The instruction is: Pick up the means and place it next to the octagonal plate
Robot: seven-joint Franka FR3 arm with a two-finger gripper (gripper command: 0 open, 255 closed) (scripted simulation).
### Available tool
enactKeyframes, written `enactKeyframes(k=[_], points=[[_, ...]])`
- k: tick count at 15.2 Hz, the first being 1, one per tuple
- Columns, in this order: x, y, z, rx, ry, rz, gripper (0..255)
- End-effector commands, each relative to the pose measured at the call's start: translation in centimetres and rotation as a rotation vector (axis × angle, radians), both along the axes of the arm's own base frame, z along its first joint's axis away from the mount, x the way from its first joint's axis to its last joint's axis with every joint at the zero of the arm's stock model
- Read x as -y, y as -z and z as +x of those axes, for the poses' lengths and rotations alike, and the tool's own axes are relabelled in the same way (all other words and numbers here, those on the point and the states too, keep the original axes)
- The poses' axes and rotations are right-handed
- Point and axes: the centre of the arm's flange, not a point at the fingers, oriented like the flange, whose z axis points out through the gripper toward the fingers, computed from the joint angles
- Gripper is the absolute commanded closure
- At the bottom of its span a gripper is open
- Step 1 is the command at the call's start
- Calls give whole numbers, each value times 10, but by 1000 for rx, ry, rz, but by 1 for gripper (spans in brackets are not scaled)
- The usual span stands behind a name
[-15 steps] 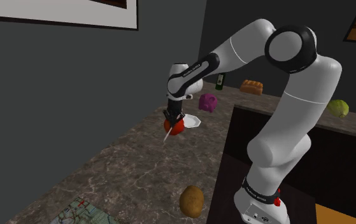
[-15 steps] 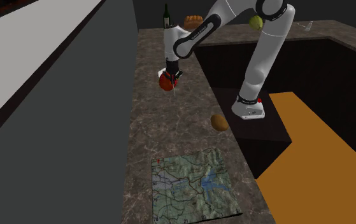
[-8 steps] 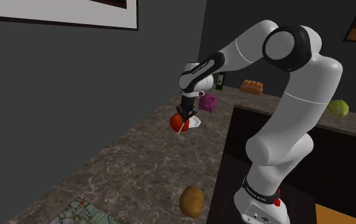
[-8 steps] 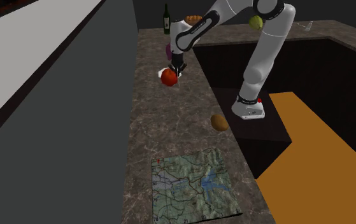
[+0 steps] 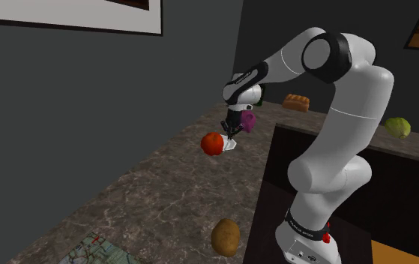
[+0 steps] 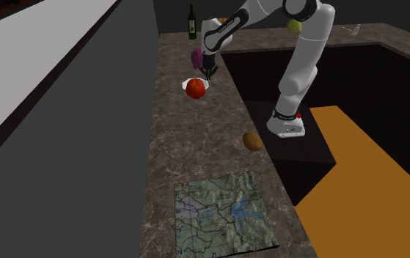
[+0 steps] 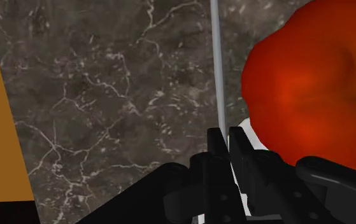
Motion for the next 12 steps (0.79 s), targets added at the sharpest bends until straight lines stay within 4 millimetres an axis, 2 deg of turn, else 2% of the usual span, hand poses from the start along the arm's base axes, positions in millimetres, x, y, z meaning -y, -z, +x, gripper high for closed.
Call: enactKeyframes(k=[1, 12], points=[[27, -3, -5, 0, -1, 0, 255], [169, -5, -32, 0, -1, 0, 255]])
